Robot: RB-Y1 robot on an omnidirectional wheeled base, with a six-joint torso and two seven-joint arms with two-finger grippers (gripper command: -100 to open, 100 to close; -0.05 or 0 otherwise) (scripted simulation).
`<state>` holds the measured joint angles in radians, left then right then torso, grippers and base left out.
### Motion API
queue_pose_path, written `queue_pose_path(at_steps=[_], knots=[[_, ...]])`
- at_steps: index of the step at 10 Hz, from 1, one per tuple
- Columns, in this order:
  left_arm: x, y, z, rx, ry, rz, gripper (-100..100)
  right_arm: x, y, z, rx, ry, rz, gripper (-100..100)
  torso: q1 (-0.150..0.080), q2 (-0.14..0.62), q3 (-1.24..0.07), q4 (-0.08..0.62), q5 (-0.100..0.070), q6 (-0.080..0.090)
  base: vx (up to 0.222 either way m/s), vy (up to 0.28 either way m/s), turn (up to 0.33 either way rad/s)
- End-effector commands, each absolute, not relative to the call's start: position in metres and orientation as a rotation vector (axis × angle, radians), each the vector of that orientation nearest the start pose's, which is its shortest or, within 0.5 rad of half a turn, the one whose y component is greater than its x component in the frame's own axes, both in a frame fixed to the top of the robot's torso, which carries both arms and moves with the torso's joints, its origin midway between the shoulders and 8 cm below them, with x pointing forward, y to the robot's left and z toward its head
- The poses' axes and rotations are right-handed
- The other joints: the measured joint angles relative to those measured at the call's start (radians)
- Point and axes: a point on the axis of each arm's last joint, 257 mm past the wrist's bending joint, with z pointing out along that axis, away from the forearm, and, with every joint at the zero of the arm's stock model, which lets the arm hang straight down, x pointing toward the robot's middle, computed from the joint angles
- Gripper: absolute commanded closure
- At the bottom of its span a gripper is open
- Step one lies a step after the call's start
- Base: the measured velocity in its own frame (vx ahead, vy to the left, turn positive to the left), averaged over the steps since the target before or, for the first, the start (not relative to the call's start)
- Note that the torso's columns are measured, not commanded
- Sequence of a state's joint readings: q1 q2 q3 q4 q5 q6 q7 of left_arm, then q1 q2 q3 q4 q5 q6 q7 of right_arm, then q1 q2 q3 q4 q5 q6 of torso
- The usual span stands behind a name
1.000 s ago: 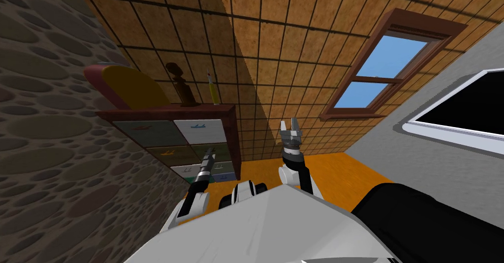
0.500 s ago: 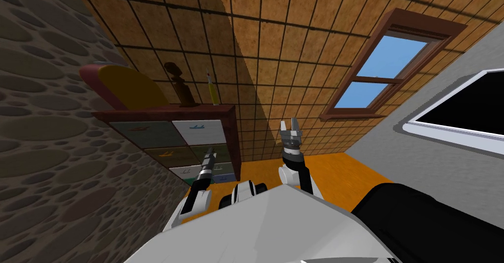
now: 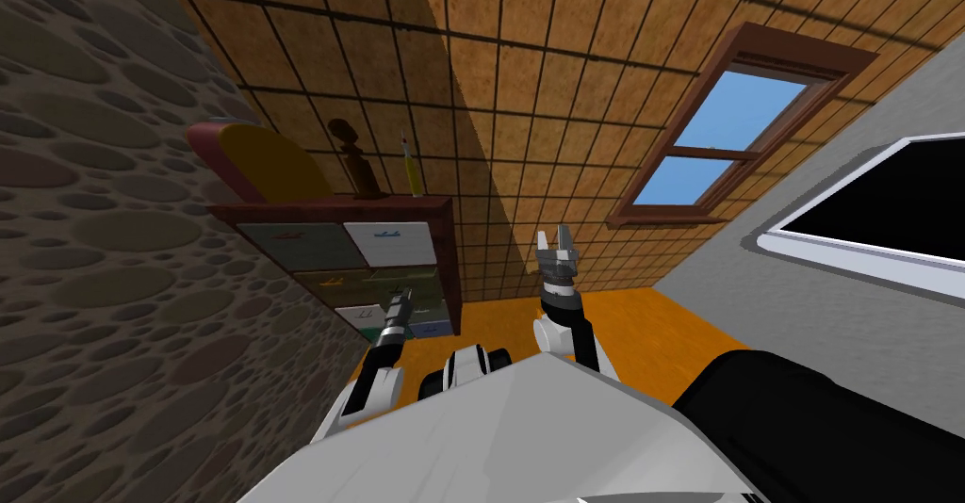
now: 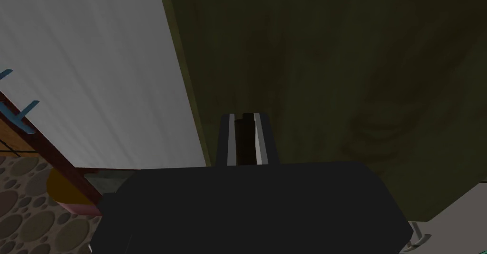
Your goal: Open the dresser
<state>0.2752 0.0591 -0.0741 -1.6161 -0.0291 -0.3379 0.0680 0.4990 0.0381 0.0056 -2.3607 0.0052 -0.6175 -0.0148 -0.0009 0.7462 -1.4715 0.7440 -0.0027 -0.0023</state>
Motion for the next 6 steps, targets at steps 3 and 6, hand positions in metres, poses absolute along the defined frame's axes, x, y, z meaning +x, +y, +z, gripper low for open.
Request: queue_pose_path(at_steps=[3, 6], knots=[[0.4481, 0.2365, -0.2471, -1.105, 1.134, -1.266, 100, 0.303, -0.2733, 0.0794, 0.522, 0.44, 1.355, 0, -0.001, -0.005, -0.004, -0.002, 0.0, 0.002, -0.134, 0.017, 0.013], [0.4473, 0.2372, -0.2406, -1.115, 1.142, -1.261, -100, 0.303, -0.2733, 0.0794, 0.522, 0.44, 1.355, 0, 0.0, -0.008, -0.004, -0.004, 0.001, 0.002, -0.081, 0.019, 0.001]])
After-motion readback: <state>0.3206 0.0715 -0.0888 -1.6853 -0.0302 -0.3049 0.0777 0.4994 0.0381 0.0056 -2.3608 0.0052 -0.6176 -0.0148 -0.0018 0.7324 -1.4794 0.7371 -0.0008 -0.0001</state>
